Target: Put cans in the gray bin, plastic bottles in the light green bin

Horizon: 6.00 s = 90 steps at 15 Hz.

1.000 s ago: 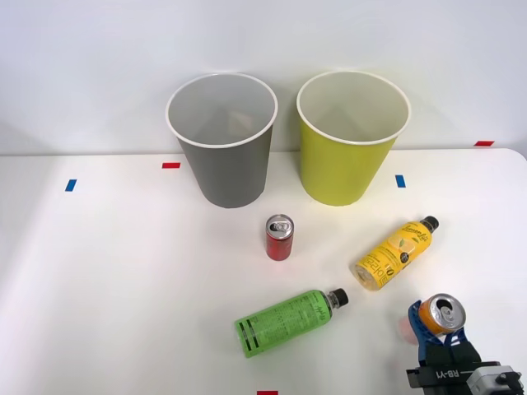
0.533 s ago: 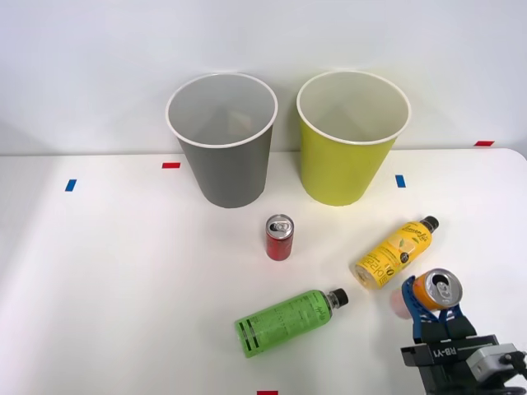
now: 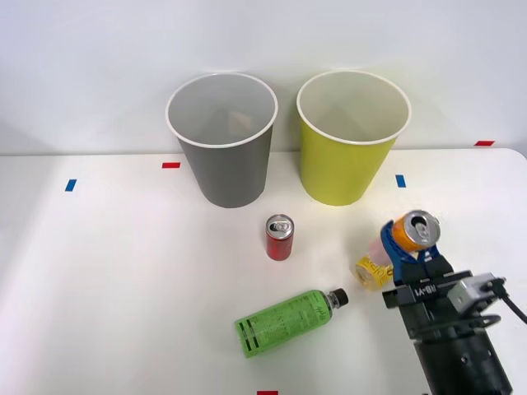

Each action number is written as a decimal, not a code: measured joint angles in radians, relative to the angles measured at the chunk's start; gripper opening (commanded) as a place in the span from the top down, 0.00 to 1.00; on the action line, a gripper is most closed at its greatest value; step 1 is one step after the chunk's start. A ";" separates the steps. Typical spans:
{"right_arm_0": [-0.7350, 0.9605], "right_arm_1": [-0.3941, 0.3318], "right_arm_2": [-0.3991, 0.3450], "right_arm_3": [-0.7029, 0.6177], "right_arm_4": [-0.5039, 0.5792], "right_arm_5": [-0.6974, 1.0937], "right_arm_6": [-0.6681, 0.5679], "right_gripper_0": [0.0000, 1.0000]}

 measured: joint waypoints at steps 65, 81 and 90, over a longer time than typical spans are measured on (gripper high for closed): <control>-0.125 -0.244 0.100 -0.270 -0.039 0.532 -0.117 0.00; 0.364 -0.089 -0.050 -0.281 -0.050 0.355 -0.095 0.00; 0.400 -0.006 -0.073 -0.281 -0.035 0.355 -0.065 0.00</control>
